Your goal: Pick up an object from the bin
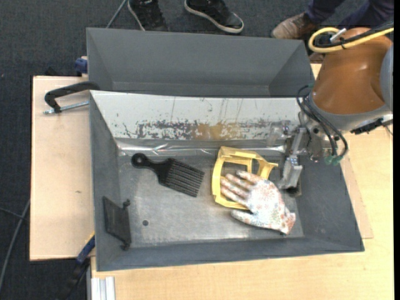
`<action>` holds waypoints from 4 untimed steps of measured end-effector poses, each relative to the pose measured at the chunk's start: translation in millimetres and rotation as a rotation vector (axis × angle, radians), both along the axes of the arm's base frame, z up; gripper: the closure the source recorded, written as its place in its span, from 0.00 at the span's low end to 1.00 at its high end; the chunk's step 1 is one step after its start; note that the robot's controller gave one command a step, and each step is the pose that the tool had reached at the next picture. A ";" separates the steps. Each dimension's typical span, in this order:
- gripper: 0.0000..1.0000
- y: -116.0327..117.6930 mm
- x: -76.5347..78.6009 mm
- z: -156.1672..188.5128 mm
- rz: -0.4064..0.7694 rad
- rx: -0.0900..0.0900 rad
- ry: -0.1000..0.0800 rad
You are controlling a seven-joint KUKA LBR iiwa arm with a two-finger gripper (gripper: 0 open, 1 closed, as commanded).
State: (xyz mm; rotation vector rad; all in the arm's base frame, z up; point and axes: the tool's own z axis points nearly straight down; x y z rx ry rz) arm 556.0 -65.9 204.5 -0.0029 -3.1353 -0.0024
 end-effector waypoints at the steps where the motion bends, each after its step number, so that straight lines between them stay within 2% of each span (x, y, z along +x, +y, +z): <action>1: 0.00 0.2 1.4 4.9 0.001 -0.001 -0.009; 2: 0.00 5.4 -0.4 -36.1 -0.032 -0.001 -0.014; 3: 1.00 6.9 8.9 -86.2 -0.139 0.000 -0.023; 4: 1.00 6.9 8.9 -86.2 -0.139 0.000 -0.023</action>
Offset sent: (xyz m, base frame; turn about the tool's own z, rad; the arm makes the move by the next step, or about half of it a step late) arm -0.0095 0.0149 -0.1122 0.0846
